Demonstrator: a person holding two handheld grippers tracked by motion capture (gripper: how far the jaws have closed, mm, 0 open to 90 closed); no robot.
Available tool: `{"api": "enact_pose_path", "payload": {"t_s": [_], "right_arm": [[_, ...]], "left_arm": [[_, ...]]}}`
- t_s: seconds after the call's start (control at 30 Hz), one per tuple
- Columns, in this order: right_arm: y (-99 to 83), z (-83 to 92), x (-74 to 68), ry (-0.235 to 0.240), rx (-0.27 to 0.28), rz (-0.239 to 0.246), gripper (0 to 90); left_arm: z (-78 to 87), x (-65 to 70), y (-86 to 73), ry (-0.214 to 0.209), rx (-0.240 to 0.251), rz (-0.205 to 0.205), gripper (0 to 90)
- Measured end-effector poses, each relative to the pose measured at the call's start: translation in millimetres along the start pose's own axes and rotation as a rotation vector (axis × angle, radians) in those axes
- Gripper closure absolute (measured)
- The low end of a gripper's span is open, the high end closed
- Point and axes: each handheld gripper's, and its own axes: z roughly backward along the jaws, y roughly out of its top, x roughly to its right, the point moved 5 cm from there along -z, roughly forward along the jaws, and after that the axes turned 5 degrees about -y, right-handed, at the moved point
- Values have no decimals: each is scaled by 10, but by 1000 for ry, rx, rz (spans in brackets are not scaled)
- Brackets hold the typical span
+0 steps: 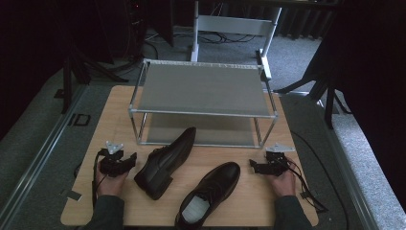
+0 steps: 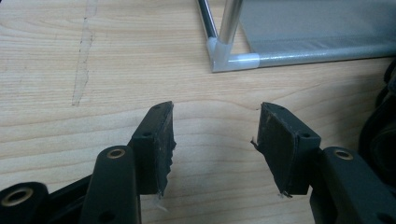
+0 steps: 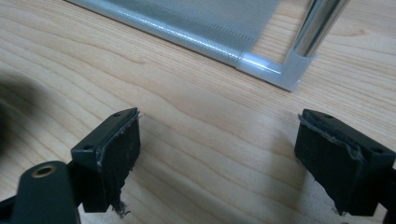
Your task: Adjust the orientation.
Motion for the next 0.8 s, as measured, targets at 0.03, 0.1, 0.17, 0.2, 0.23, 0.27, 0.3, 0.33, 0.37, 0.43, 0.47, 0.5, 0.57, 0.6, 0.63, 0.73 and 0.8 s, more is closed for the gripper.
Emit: {"api": "enact_pose_path", "payload": {"t_s": [0.03,0.1,0.17,0.2,0.23,0.27,0.3,0.33,0.37,0.43,0.47,0.5,0.57,0.6,0.63,0.73,0.8], "right_arm": [[-3,4,-1,-2,0,0,143],[-7,7,-6,-5,0,-3,143],[-15,17,-18,-8,0,-6,143],[-18,23,-26,-8,-2,-7,146],[-21,31,-33,-10,-3,-9,159],[-24,39,-38,-12,-4,-10,180],[-25,50,-45,-11,-5,-10,202],[-27,61,-48,-11,-6,-8,222],[-30,71,-52,-12,-8,-10,244],[-33,91,-55,-13,-11,-8,297],[-33,106,-59,-15,-18,-10,334],[-30,128,-64,-13,-31,-9,399],[3,197,-96,8,-26,-3,423],[20,232,-113,0,-23,1,433],[31,256,-127,-5,-23,8,431],[83,355,-201,-11,-4,35,425],[120,436,-258,15,18,28,415]], "left_arm": [[0,6,0,-2,-1,-2,465],[3,8,1,-1,-1,-4,465],[22,9,9,-1,9,5,465],[29,9,11,-7,13,9,464],[37,9,11,-10,15,12,462],[45,9,11,-12,15,12,458],[50,14,13,-17,20,16,457],[58,19,15,-23,21,17,456],[65,25,18,-29,22,16,456],[77,42,27,-44,26,17,455],[86,52,29,-56,24,13,452],[97,66,30,-64,22,6,449],[134,106,34,-78,24,-14,451],[148,121,38,-79,24,-24,454],[165,140,48,-80,27,-34,457],[224,191,83,-89,33,-51,464],[267,222,103,-70,27,-80,466]]}}
